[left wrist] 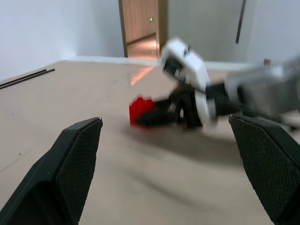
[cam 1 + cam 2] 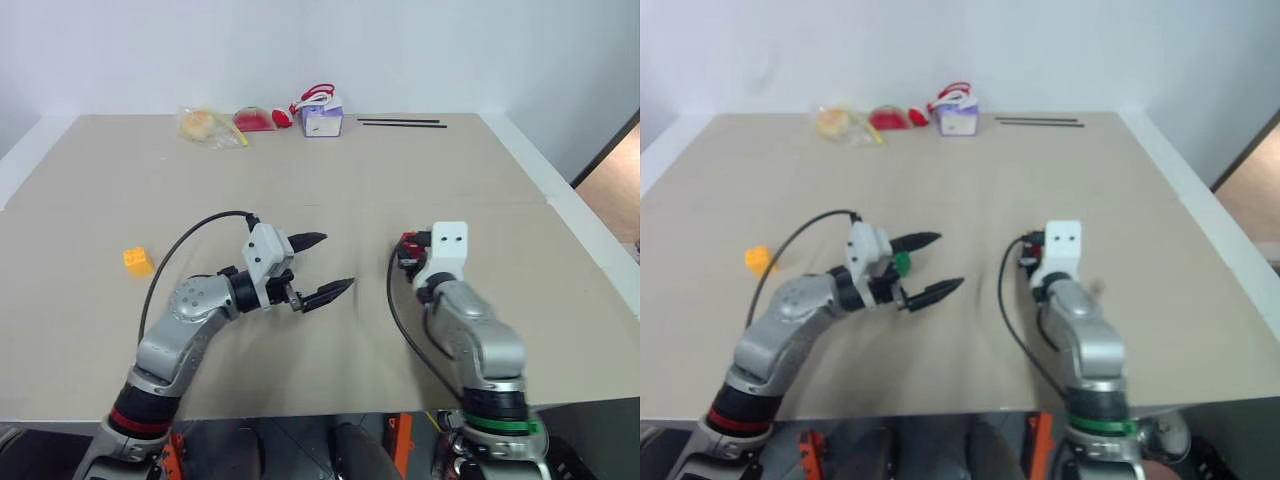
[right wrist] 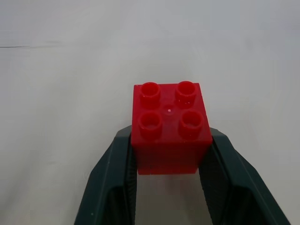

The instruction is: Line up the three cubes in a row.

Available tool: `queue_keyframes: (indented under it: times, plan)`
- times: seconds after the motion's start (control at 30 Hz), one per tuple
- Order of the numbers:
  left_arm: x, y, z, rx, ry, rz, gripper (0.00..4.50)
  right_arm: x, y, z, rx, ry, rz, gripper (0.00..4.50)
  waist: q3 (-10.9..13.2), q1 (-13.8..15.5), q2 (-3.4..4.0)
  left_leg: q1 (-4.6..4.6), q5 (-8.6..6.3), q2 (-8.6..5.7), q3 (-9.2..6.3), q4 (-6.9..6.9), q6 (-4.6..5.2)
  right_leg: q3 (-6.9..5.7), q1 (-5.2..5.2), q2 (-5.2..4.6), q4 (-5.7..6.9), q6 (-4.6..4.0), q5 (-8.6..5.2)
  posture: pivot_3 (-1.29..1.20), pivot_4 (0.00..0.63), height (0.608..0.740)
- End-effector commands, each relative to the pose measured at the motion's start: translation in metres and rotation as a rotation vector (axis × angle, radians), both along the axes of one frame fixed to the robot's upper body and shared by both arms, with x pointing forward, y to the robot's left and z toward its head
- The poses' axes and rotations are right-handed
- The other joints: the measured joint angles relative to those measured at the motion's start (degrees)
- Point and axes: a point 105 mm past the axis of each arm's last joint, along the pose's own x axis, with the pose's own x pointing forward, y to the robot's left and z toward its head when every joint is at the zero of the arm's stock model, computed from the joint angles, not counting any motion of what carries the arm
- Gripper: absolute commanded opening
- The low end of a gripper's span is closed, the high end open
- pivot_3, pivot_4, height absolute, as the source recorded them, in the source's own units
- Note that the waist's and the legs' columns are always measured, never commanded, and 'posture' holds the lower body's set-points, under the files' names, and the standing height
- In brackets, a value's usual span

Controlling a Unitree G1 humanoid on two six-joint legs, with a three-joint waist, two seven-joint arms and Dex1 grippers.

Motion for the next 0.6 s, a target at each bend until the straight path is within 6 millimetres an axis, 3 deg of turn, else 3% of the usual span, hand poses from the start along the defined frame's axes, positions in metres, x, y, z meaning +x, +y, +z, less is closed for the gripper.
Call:
queue_keyframes:
  times: [0.03,0.17,0.27,0.4,0.6]
  plan:
    - [-0.005,0.025,0.003,0.044,-0.035,-0.035,4.50,-0.029,0.027,0.032,-0.025,-0.062,0.486,1.25,0.01,-0.07,0.01,0.03,0.00,0.00,0.00,-0.08,0.00,0.00,0.01,0.00,-0.01,-0.02,-0.02,0.00,0.150,0.740]
    - [-0.010,0.044,-0.004,0.123,-0.022,-0.105,4.50,-0.068,0.041,0.027,-0.144,0.034,0.920,1.25,0.02,-0.06,0.04,0.13,-0.04,0.07,-0.04,-0.28,0.07,-0.10,0.00,0.05,-0.01,-0.08,-0.10,0.00,0.150,0.740]
    - [-0.016,0.054,-0.008,0.172,-0.006,-0.177,4.50,-0.083,0.051,0.023,-0.217,0.069,1.131,1.25,0.03,-0.09,0.03,0.13,-0.08,0.10,-0.04,-0.28,0.13,-0.12,-0.01,0.08,-0.01,-0.07,-0.11,0.00,0.150,0.740]
    - [-0.026,0.066,-0.012,0.245,0.009,-0.269,4.50,-0.085,0.061,0.012,-0.275,0.112,1.291,1.25,0.06,-0.10,-0.01,0.09,-0.08,0.08,0.00,-0.21,0.13,-0.10,-0.03,0.05,-0.02,-0.17,-0.17,0.00,0.150,0.740]
    - [-0.031,0.068,-0.015,0.272,0.006,-0.307,4.50,-0.070,0.058,-0.008,-0.335,0.146,1.321,1.25,0.07,0.09,-0.02,0.03,-0.08,0.05,-0.01,-0.12,0.12,-0.14,-0.02,-0.01,-0.02,-0.16,-0.16,0.00,0.150,0.740]
